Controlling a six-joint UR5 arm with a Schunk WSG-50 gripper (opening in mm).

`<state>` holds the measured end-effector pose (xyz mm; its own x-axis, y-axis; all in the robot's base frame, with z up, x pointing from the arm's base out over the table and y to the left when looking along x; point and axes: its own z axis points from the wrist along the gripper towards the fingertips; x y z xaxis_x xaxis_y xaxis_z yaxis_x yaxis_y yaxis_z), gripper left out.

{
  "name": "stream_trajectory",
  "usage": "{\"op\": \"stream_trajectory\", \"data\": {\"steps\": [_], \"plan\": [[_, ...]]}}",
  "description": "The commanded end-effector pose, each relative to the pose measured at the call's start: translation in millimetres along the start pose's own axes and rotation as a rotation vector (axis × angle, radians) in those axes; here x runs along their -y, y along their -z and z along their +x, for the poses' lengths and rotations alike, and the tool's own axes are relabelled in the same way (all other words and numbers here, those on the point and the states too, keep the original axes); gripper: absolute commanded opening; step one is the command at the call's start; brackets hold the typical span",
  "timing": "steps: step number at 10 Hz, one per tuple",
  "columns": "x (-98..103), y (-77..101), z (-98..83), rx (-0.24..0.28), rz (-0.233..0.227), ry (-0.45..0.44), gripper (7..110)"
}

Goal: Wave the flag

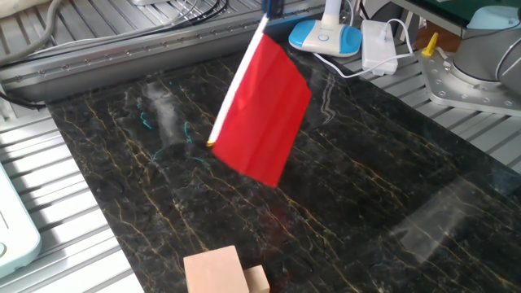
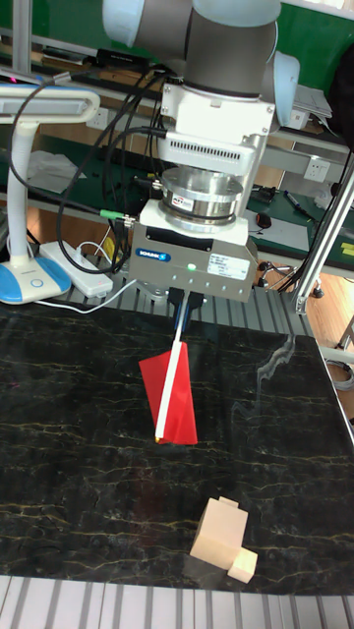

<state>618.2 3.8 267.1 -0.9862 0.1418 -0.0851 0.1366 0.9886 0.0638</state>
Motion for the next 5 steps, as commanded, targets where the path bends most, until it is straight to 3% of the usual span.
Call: {"op": "stream_trajectory", "data": {"steps": [1,3,5], "plan": [[-12,2.0,-21.2,0.076,-0.041,0.002,7],[-10,2.3,-24.9,0.091,-0.036,-0.01,7],[-8,1.5,-14.8,0.05,-0.026,-0.005,7]]}}
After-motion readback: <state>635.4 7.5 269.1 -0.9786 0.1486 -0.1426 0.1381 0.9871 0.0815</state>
